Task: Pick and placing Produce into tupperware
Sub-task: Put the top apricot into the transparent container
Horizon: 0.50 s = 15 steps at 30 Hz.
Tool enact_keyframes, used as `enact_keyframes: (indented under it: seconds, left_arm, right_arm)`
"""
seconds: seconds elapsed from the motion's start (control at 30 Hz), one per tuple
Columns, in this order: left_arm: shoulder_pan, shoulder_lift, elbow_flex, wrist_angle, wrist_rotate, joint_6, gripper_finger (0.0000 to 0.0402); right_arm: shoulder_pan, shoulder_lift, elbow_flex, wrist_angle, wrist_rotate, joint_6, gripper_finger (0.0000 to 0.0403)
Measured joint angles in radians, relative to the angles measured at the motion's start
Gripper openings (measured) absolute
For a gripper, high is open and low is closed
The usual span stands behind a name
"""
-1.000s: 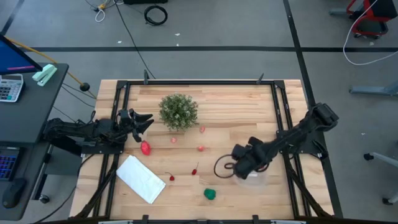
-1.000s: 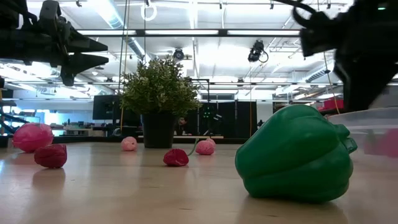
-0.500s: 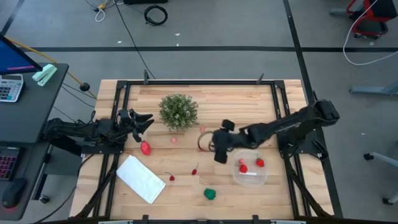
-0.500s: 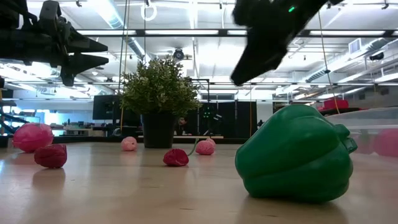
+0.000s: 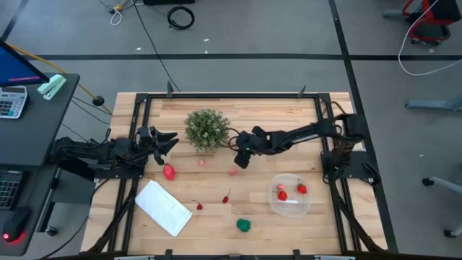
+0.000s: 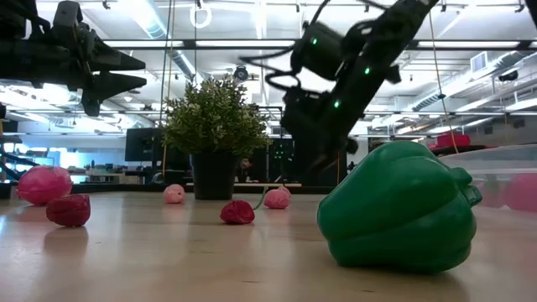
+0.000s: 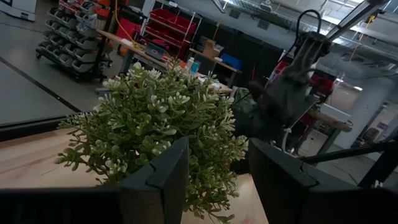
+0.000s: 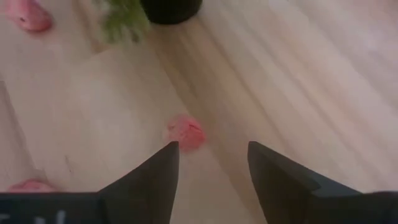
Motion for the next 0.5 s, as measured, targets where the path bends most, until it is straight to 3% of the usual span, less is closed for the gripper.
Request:
enact_keyframes:
  seconds: [0.13,0.5]
  left_arm:
    - [0.0,0.0,0.0,-0.001,0.0,0.0,0.0172]
    - [0.0,0.0,0.0,-0.002,0.0,0.0,0.0172]
  right_arm:
    - [-0.01,0.059,0.0,0.099,-0.078,-0.001,0.0195]
    - [-0.017,0.124,0.0,0.181,-0.078,0.001,0.0187]
